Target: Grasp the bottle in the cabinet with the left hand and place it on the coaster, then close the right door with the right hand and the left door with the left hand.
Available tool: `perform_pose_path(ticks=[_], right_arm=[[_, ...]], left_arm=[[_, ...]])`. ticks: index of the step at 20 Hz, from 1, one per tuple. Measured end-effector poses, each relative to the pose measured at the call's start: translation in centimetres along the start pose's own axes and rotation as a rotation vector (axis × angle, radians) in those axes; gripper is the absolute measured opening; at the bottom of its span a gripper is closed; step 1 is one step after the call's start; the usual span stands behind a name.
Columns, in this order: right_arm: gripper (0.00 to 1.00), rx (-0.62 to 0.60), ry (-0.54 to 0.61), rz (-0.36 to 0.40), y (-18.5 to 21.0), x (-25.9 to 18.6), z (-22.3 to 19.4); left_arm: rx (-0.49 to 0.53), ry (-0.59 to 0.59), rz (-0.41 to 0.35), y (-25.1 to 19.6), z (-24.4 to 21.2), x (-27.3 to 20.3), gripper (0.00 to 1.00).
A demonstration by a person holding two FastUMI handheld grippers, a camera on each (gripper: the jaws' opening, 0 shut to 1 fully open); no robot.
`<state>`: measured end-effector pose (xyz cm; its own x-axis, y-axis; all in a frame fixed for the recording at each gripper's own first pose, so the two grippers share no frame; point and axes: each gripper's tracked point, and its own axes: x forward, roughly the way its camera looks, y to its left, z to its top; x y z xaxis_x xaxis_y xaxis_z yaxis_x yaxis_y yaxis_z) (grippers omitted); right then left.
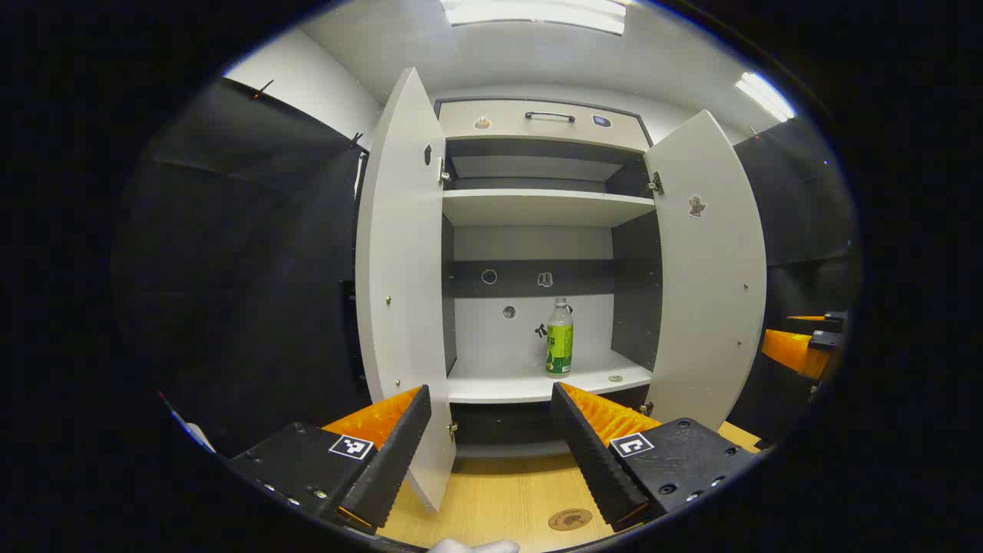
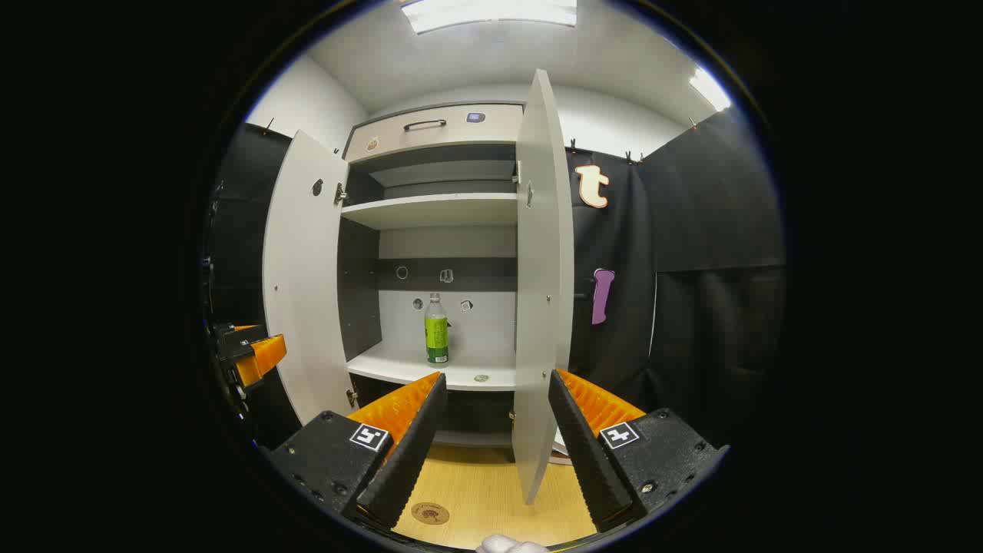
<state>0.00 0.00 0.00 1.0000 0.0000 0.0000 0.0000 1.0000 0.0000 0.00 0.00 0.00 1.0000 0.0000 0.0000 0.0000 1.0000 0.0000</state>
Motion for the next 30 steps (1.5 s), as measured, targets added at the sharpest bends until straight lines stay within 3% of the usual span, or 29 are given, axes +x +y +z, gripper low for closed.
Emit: perform_pose_path(ticks=[15, 23, 30], right_arm=[[0.82, -0.019, 0.006, -0.033, -0.2, 0.9, 0.4], [0.82, -0.051, 0.019, -0.073, -1.5, 0.2, 1.1], [0.82, -0.102, 0.067, -0.127, -2.9, 0.4, 0.4]], left_arm=[[-0.009, -0.037, -0.041, -1.2, 1.7, 7.0, 0.96], [-0.028, -0.123, -0.129, -7.3, 4.8, 18.0, 0.95], [-0.013, -0.086, -0.156, -12.5, 1.4, 29.1, 0.96]])
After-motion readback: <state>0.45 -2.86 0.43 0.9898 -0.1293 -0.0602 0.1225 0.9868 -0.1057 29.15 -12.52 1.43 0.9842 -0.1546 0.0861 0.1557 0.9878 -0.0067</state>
